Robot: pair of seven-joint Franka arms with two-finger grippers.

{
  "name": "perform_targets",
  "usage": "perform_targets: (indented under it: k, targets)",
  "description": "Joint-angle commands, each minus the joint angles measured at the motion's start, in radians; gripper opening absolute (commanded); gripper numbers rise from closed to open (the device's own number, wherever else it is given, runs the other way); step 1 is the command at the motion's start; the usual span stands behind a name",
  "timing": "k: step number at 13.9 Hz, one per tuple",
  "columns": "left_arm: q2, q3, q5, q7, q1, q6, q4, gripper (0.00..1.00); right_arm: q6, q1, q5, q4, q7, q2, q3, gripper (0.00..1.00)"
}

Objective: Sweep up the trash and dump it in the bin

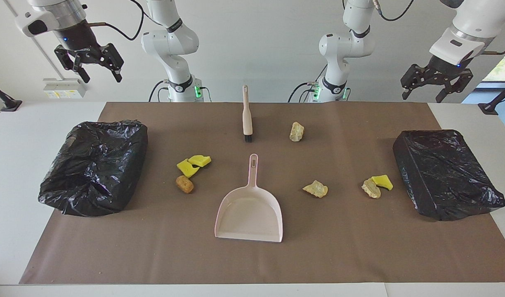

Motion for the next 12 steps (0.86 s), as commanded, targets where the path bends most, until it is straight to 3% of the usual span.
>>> perform_targets:
  k: [1, 12]
  targets:
    - [-0.019, -0.001, -0.008, 0.005, -0.001, 0.003, -0.024, 1.0, -0.02, -0.014, 0.013, -0.02, 0.011, -0.009, 0.024, 1.0]
    - [-0.022, -0.009, -0.011, -0.001, -0.004, 0.014, -0.028, 1.0, -0.016, 0.0, -0.005, -0.005, 0.013, -0.018, 0.033, 1.0]
